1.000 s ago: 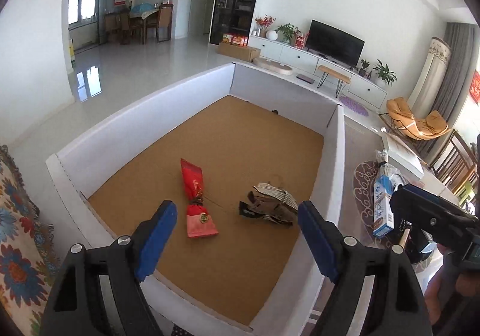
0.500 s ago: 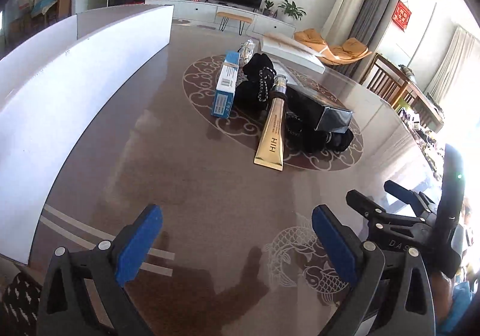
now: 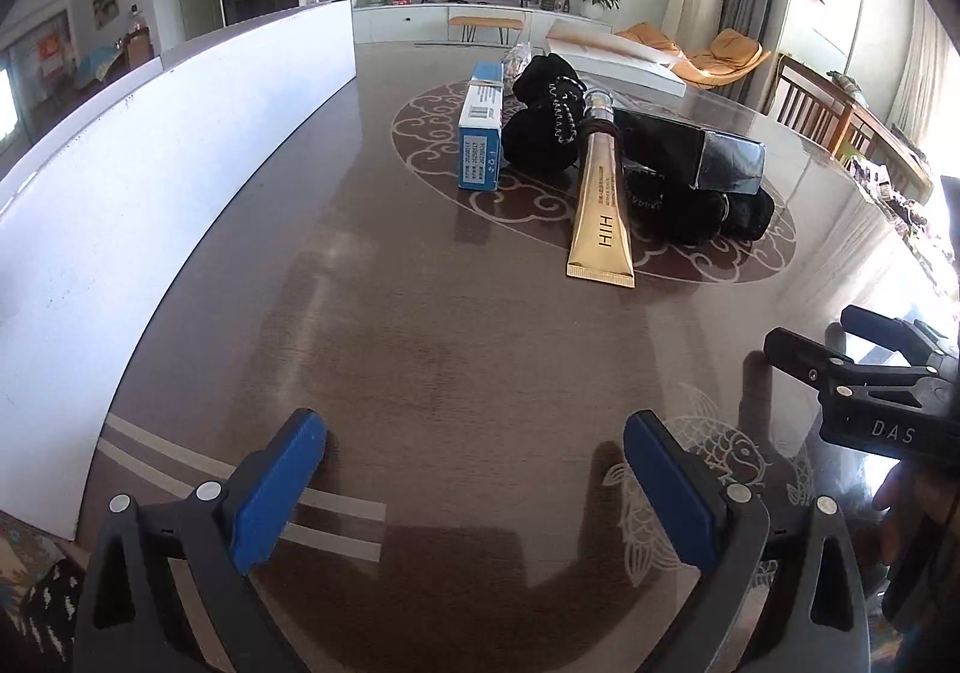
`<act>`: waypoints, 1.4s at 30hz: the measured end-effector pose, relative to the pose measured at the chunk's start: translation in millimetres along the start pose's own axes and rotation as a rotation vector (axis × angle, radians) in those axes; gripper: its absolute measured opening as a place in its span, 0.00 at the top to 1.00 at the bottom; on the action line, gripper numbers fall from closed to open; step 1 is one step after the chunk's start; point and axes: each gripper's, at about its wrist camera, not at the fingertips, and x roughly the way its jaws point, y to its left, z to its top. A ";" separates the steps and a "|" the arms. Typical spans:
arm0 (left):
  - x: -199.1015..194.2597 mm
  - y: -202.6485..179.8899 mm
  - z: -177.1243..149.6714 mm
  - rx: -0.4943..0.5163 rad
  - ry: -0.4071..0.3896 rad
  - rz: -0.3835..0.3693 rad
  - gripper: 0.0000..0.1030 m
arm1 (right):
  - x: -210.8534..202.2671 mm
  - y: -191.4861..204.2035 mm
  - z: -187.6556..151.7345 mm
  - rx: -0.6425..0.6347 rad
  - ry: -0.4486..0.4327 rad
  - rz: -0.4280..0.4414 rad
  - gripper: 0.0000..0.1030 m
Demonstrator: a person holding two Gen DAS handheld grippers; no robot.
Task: Organize objects
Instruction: 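Bring both tools back over the table toward the black box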
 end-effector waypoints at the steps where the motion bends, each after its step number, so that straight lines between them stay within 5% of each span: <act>1: -0.2 0.1 -0.1 0.001 -0.001 0.002 0.01 | 0.4 0.1 -0.2 0.003 0.000 0.000 0.00; 42: 4.0 4.6 1.7 0.009 -0.016 0.044 0.00 | -0.3 0.8 -3.0 0.017 -0.006 -0.008 0.00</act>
